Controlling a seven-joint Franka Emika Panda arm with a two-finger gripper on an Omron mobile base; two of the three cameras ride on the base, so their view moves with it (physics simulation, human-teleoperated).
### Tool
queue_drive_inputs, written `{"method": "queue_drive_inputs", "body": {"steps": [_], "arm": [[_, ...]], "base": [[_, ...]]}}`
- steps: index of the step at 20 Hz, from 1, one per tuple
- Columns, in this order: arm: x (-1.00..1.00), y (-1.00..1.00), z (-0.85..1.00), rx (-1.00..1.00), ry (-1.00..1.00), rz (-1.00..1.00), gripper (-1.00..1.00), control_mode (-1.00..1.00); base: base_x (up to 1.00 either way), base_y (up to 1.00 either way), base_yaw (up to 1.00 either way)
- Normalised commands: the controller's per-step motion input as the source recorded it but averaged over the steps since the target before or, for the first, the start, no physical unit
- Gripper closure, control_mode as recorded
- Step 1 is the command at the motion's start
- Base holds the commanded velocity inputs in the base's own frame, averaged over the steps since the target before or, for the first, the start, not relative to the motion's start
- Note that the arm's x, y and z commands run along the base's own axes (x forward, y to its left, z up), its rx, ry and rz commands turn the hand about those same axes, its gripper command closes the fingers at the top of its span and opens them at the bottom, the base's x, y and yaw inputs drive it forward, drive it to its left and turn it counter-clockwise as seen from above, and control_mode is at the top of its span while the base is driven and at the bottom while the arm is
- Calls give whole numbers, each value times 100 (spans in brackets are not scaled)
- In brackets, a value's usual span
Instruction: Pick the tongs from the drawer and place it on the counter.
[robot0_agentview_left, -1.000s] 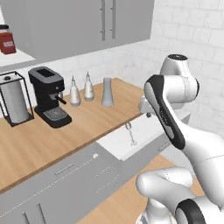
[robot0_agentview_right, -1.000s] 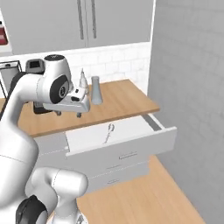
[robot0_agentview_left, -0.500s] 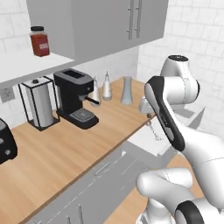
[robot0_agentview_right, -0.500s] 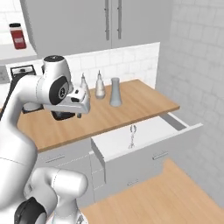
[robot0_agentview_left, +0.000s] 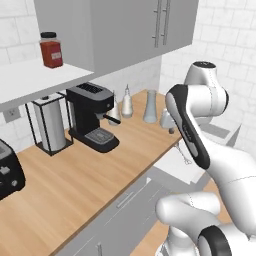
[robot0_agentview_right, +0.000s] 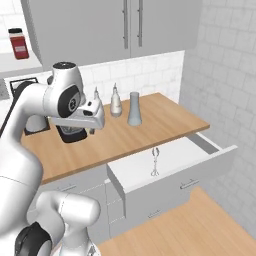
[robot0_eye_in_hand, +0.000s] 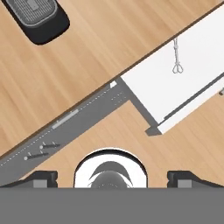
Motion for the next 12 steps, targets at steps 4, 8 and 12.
{"method": "queue_drive_inputs", "body": {"steps": [4, 8, 12], "arm": [[0, 0, 0, 0, 0, 0, -100, 100], [38, 0, -20, 0, 2, 0, -100, -100], [56, -24, -54, 0, 11, -1, -100, -100]], "base": [[48, 0, 0], [11, 0, 0], [0, 0, 0]]}}
